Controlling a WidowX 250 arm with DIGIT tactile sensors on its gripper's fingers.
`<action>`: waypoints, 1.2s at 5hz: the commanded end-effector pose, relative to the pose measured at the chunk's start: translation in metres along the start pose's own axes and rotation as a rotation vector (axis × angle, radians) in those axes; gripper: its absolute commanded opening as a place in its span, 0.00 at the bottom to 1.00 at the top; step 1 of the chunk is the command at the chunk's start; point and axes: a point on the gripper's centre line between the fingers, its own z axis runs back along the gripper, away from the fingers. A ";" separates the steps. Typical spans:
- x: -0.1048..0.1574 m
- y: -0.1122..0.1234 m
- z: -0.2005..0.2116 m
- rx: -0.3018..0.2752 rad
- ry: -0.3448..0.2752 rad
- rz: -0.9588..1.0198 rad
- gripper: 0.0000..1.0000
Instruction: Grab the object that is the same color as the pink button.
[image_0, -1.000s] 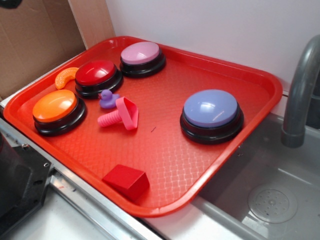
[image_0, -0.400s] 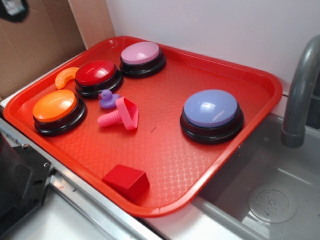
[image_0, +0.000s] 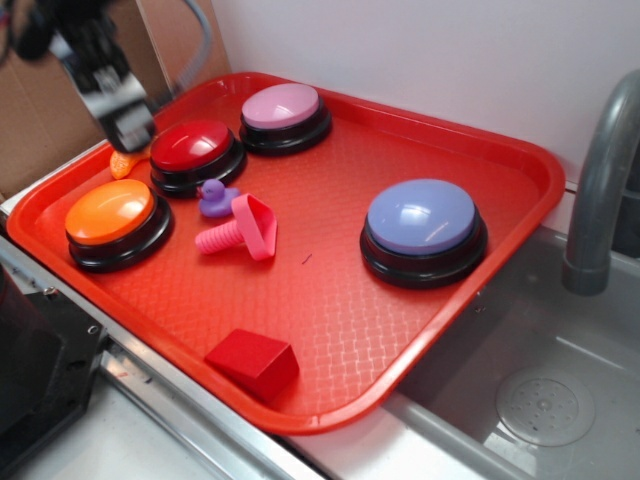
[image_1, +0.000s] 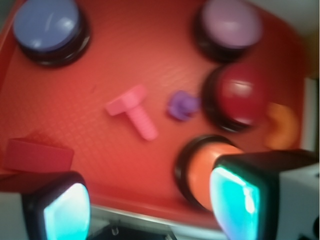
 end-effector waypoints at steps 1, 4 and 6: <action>0.022 -0.009 -0.064 -0.068 -0.173 -0.153 1.00; 0.032 -0.027 -0.107 -0.080 -0.169 -0.291 1.00; 0.029 -0.028 -0.112 -0.095 -0.171 -0.273 0.00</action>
